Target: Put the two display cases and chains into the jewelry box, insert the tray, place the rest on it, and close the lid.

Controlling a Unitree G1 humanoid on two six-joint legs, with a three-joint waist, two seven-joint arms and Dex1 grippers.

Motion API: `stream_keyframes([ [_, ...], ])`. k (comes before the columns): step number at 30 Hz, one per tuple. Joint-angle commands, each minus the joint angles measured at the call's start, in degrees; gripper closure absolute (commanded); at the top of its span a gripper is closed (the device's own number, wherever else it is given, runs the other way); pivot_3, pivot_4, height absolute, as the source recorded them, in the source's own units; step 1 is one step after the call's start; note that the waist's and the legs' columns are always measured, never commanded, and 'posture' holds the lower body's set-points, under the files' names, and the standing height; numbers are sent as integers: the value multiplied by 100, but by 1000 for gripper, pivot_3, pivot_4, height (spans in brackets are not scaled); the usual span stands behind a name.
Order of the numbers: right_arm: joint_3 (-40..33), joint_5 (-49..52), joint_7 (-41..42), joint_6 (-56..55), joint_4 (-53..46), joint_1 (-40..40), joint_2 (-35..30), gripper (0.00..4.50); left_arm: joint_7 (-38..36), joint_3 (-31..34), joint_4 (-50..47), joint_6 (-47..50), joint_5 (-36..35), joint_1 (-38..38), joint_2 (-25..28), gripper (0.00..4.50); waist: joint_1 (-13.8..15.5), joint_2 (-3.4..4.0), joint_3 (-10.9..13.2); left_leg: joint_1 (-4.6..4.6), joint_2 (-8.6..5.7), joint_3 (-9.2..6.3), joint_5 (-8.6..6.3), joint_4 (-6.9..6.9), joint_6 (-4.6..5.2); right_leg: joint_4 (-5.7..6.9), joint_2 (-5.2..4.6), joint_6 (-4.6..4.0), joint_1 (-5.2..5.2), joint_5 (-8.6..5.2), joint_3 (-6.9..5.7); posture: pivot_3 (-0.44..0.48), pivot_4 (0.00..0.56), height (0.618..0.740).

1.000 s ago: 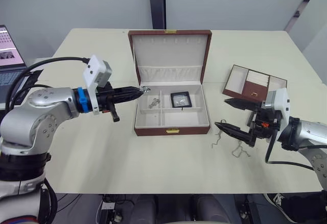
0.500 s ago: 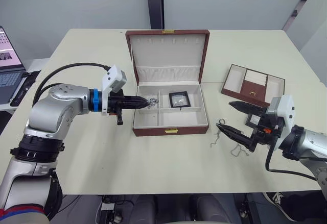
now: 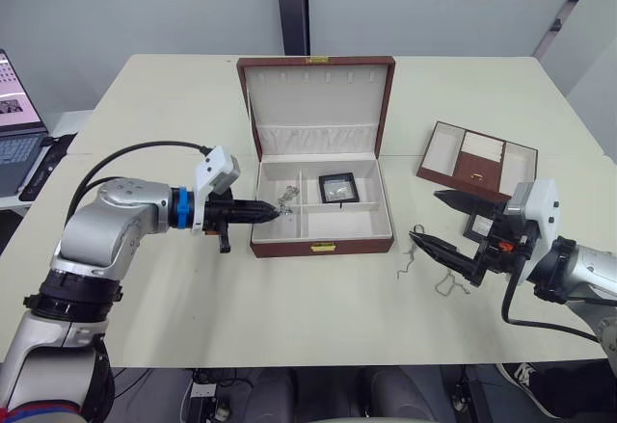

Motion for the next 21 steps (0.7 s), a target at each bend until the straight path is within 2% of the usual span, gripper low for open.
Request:
stream_keyframes([
  [1, -131, 127, 13, -54, -137, 18, -18, 0, -56, 115, -197, -91, 46, 58, 104, 4496, 6, 0, 0, 0, -1, 0, 0, 0, 0, 0, -1, 0, 0, 0, 1, 0, 150, 740],
  [5, -163, 141, 53, -51, -129, 53, -48, 0, -34, 153, -126, -161, 124, 36, 72, 4496, 10, 0, 0, -1, -2, 1, 0, 1, 0, -1, -2, 0, 0, 0, -1, 0, 150, 740],
  [6, -182, 150, 72, -49, -120, 56, -61, 0, -17, 166, -98, -191, 141, 21, 58, 3938, 10, 0, 0, -1, -2, 0, 0, 1, 0, 0, -2, 0, 0, 0, -1, 0, 150, 740],
  [14, -233, 250, 260, -13, 19, -83, -259, 0, 84, 279, -21, -257, 110, -9, -38, 1470, 7, 0, 0, 0, -1, 1, 0, 1, 0, 0, -1, 0, 0, 0, -1, 0, 150, 740],
  [18, -326, 244, 417, -46, 206, -62, -385, 0, 66, 593, -77, -145, -117, 51, 18, 138, 7, 0, 0, 0, -2, 1, 0, 1, 0, 0, -1, 0, 0, 0, -1, 0, 150, 740],
  [21, -532, 260, 635, -92, 545, -15, -481, 0, 126, 1148, -198, -39, -454, 322, 35, 42, -2, 0, 0, 0, -1, 3, 0, 1, 0, 0, -2, 0, 0, 0, -1, 0, 150, 740],
])
